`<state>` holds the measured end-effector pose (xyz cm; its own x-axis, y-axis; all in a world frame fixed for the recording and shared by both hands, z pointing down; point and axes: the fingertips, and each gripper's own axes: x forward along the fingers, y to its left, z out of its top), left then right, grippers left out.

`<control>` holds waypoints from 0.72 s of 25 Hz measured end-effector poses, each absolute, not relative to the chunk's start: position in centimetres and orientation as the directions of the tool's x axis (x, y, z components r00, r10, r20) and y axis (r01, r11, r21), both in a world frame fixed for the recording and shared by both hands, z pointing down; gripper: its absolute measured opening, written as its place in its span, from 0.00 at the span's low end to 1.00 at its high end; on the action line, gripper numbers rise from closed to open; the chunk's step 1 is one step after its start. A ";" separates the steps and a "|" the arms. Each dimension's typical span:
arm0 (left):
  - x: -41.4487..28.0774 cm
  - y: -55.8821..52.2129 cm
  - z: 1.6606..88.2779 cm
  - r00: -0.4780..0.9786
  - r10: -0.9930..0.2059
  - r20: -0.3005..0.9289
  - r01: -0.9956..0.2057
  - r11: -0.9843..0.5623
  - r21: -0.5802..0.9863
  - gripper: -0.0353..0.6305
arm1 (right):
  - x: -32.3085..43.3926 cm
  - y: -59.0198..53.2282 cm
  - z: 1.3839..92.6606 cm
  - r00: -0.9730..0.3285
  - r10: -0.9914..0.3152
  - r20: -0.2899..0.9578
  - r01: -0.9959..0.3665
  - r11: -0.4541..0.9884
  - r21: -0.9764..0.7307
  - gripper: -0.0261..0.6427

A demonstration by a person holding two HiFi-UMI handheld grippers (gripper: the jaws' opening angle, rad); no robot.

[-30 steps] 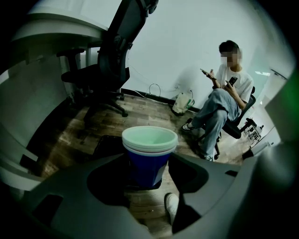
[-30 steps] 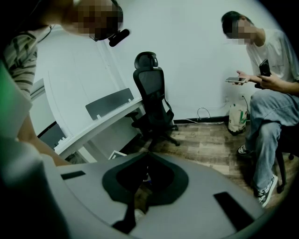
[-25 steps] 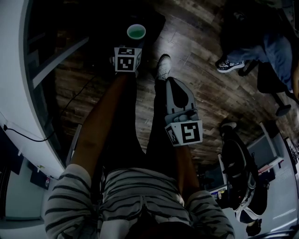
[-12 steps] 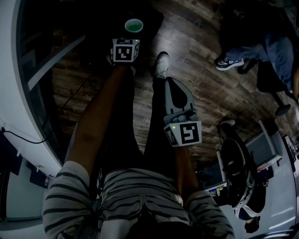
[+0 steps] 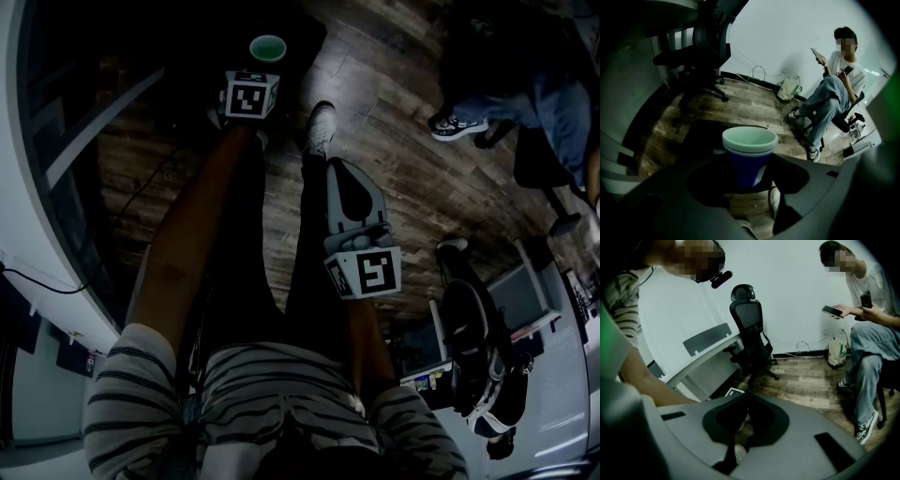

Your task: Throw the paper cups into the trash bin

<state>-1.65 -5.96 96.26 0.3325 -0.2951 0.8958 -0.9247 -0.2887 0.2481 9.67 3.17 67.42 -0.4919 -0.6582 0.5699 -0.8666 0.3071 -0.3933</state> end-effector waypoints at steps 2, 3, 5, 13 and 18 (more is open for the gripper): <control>-1.7 -5.9 96.5 0.328 -0.286 0.901 -0.928 -0.278 0.249 0.47 | 9.7 3.1 67.5 -0.492 -0.656 0.572 -0.866 0.306 -0.395 0.05; -1.8 -5.8 96.6 0.324 -0.282 0.903 -0.929 -0.273 0.248 0.47 | 9.7 3.1 67.6 -0.492 -0.656 0.572 -0.866 0.305 -0.395 0.05; -1.7 -5.8 96.7 0.324 -0.275 0.905 -0.930 -0.267 0.252 0.47 | 9.8 3.1 67.6 -0.491 -0.656 0.573 -0.867 0.303 -0.395 0.05; -1.9 -5.7 97.5 0.314 -0.242 0.918 -0.936 -0.241 0.257 0.48 | 9.9 3.1 68.1 -0.489 -0.650 0.582 -0.868 0.297 -0.397 0.05; -1.8 -5.9 96.6 0.324 -0.254 0.911 -0.933 -0.246 0.264 0.48 | 9.8 2.8 67.8 -0.486 -0.658 0.575 -0.869 0.296 -0.396 0.05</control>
